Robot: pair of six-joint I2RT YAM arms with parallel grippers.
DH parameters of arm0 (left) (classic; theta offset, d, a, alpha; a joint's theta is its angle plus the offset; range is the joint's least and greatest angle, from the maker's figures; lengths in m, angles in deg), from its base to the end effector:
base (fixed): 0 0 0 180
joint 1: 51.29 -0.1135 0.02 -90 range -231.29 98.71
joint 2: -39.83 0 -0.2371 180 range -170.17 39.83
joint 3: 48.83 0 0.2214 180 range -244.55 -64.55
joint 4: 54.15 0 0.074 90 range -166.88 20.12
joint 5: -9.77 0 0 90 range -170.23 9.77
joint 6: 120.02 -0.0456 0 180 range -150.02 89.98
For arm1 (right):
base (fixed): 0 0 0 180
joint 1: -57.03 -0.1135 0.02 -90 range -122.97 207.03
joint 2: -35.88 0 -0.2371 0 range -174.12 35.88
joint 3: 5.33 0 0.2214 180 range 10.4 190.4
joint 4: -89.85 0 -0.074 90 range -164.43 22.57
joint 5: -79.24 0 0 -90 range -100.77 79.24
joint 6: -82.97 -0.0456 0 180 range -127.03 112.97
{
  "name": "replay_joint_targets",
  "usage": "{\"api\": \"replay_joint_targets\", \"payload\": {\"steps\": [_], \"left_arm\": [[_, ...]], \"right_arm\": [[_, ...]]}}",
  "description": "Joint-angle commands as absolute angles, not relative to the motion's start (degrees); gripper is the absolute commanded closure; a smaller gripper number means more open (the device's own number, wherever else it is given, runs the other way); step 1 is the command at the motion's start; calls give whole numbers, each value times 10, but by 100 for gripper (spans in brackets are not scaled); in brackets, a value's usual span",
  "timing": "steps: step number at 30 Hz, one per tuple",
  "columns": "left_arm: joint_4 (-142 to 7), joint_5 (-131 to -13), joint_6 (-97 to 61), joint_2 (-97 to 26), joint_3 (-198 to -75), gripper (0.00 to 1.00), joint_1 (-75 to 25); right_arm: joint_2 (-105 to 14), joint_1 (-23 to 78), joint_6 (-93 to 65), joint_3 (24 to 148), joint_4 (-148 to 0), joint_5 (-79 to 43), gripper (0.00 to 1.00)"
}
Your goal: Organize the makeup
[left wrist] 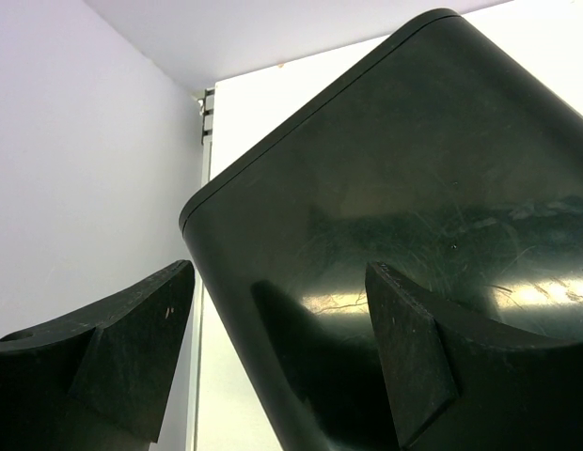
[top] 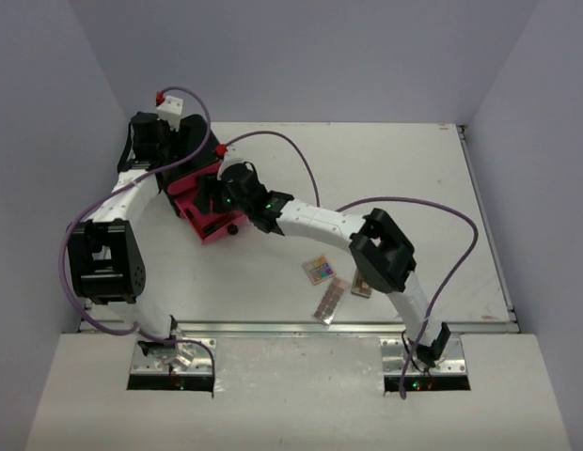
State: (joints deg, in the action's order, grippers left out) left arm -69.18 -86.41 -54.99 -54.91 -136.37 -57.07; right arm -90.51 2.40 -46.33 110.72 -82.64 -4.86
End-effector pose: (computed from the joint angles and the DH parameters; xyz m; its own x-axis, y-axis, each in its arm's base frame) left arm 0.3673 0.0421 0.2769 -0.4253 0.3788 -0.8220 -0.0217 0.9037 0.4277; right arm 0.2887 0.3985 0.2280 -0.6152 0.2218 -0.7565 -0.4715 0.6656 0.5785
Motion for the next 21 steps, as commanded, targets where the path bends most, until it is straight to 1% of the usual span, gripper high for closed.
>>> {"api": "replay_joint_targets", "payload": {"steps": [1, 3, 4, 6, 8, 12, 15, 18, 21], "left_arm": [[-725, -847, -547, -561, -1339, 27, -579], [-725, -846, -548, -563, -1340, 27, -579], [-726, -847, -549, -564, -1341, 27, -579], [-728, -851, -551, -566, -1344, 27, -579], [-728, -851, -552, -566, -1344, 27, -579], [-729, -851, -557, -563, -1344, 27, -580], [-727, -855, -560, -564, -1345, 27, -580], [-726, -855, -560, -565, -1344, 27, -580], [-725, -852, -560, -563, -1342, 27, -580]], "right_arm": [[-782, 18, -314, 988, -858, -59, 54], [-753, 16, -296, 943, -862, -24, 56], [-748, 14, -288, 934, -862, -5, 53], [-746, 6, -267, 903, -859, 42, 43], [-759, -2, -246, 903, -848, 73, 36], [-787, -15, -236, 903, -850, 67, 26], [-797, -21, -242, 890, -870, 74, 28], [-808, -24, -247, 880, -897, 58, 33], [-831, -24, -251, 903, -879, 69, 37]]}}
